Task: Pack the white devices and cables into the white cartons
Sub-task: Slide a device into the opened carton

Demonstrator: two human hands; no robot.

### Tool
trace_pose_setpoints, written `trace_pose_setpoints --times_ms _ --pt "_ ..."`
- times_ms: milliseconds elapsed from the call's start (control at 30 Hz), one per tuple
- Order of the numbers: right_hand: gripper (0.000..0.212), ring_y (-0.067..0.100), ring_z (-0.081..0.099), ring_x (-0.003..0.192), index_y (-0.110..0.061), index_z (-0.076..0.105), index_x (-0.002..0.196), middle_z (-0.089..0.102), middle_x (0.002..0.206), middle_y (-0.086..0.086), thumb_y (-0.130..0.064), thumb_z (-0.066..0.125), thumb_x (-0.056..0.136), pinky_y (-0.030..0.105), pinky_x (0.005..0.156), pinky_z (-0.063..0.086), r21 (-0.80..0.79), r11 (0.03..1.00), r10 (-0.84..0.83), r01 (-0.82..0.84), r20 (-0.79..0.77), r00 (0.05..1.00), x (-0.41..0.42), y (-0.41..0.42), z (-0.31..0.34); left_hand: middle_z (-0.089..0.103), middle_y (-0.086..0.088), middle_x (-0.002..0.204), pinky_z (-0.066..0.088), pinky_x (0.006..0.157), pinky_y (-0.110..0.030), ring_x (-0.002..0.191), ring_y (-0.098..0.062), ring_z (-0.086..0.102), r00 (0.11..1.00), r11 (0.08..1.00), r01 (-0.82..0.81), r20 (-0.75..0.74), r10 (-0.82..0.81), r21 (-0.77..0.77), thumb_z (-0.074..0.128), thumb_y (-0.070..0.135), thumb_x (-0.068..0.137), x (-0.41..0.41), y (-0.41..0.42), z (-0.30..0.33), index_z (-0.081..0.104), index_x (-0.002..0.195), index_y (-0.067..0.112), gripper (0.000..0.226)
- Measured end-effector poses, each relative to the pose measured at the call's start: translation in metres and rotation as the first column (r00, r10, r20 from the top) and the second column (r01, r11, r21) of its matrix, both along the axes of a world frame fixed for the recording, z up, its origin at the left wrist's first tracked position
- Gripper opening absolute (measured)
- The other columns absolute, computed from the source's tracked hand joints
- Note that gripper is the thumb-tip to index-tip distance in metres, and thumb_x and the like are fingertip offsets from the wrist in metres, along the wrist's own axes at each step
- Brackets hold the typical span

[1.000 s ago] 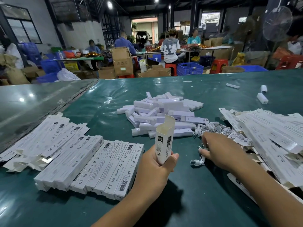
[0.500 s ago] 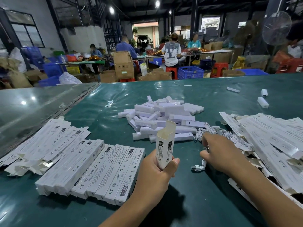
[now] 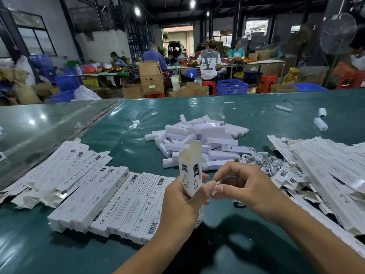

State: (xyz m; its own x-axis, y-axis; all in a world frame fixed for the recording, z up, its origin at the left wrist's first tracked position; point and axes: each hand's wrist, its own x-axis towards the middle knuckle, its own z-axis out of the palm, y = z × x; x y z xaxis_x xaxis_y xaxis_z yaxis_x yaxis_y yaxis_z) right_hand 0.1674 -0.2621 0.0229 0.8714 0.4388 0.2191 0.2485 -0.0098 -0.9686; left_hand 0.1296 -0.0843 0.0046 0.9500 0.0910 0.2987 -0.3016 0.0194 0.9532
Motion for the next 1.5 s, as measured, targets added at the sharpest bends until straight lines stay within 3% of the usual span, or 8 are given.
trace_pose_setpoints --times_ms 300,433,533,733,867,1033,1267,1500 --pt "0.018 0.018 0.074 0.081 -0.008 0.070 0.091 0.077 0.088 0.011 -0.019 0.079 0.080 0.022 0.074 0.057 -0.001 1.000 -0.024 0.024 0.065 0.998 0.002 -0.001 -0.001 0.074 -0.002 0.077 0.053 0.061 -0.019 0.065 -0.011 0.067 1.000 0.999 0.030 0.005 -0.030 -0.021 0.077 0.029 0.079 0.005 0.003 -0.001 0.074 0.084 0.017 0.014" --pt "0.022 0.011 0.066 0.075 -0.013 0.070 0.086 0.073 0.082 0.001 -0.022 0.081 0.070 0.017 0.070 0.054 0.179 0.953 -0.276 0.244 0.182 0.944 -0.002 -0.012 0.023 0.070 -0.004 0.077 0.056 0.060 -0.030 0.066 -0.021 0.066 0.998 0.979 -0.063 0.001 0.064 0.194 0.074 0.038 0.087 0.004 0.002 -0.006 0.070 0.088 0.023 0.016" --pt "0.017 0.010 0.067 0.082 -0.019 0.071 0.088 0.071 0.093 -0.005 -0.017 0.084 0.078 0.017 0.075 0.054 0.314 0.938 -0.259 0.144 0.366 0.894 -0.016 -0.013 0.040 0.066 -0.006 0.081 0.054 0.071 -0.047 0.077 -0.029 0.064 0.997 0.917 -0.069 0.051 0.053 0.392 0.066 0.043 0.095 0.001 -0.001 -0.010 0.065 0.094 0.017 0.026" --pt "0.009 0.021 0.066 0.084 -0.012 0.070 0.099 0.067 0.100 -0.002 -0.014 0.071 0.090 0.022 0.077 0.052 -0.002 0.959 -0.188 0.285 0.746 0.639 -0.027 -0.007 0.046 0.048 0.012 0.069 0.038 0.059 -0.028 0.063 -0.006 0.041 0.993 0.879 -0.076 0.111 0.027 0.470 0.064 0.040 0.096 -0.003 -0.005 -0.008 0.056 0.082 0.019 0.027" --pt "0.011 0.016 0.064 0.077 -0.011 0.074 0.096 0.068 0.096 -0.004 -0.009 0.073 0.085 0.020 0.073 0.049 -0.082 0.906 -0.174 0.415 0.823 0.542 -0.026 -0.009 0.047 0.049 0.016 0.068 0.034 0.057 -0.021 0.061 -0.006 0.041 0.993 0.887 -0.081 0.114 0.032 0.455 0.066 0.037 0.095 -0.004 -0.007 -0.006 0.053 0.078 0.025 0.025" --pt "0.015 0.004 0.061 0.092 -0.027 0.078 0.102 0.063 0.104 -0.009 -0.025 0.068 0.091 0.009 0.083 0.042 -0.175 0.860 -0.152 0.480 0.809 0.568 -0.029 -0.004 0.041 0.053 0.011 0.073 0.036 0.059 -0.022 0.064 -0.005 0.044 0.991 0.906 -0.060 0.137 0.002 0.419 0.067 0.034 0.096 -0.004 -0.007 -0.005 0.062 0.090 0.021 0.015" --pt "0.030 0.002 0.037 0.133 -0.037 0.067 0.108 0.046 0.132 -0.013 -0.056 0.049 0.093 0.026 0.107 0.031 -0.295 0.797 -0.166 0.526 0.732 0.661 -0.031 0.005 0.033 0.051 0.016 0.067 0.032 0.055 -0.017 0.059 -0.004 0.042 0.991 0.915 -0.061 0.133 0.008 0.400 0.068 0.032 0.096 -0.004 -0.007 -0.005 0.061 0.085 0.024 0.015" --pt "0.021 0.010 0.046 0.132 -0.036 0.058 0.092 0.057 0.125 -0.014 -0.055 0.049 0.095 0.033 0.106 0.037 -0.331 0.819 -0.081 0.469 0.742 0.665 -0.030 0.008 0.034 0.059 0.013 0.072 0.032 0.055 -0.011 0.060 -0.002 0.045 0.987 0.895 -0.072 0.162 0.000 0.440 0.067 0.028 0.095 -0.004 -0.008 -0.006 0.064 0.088 0.024 0.008"
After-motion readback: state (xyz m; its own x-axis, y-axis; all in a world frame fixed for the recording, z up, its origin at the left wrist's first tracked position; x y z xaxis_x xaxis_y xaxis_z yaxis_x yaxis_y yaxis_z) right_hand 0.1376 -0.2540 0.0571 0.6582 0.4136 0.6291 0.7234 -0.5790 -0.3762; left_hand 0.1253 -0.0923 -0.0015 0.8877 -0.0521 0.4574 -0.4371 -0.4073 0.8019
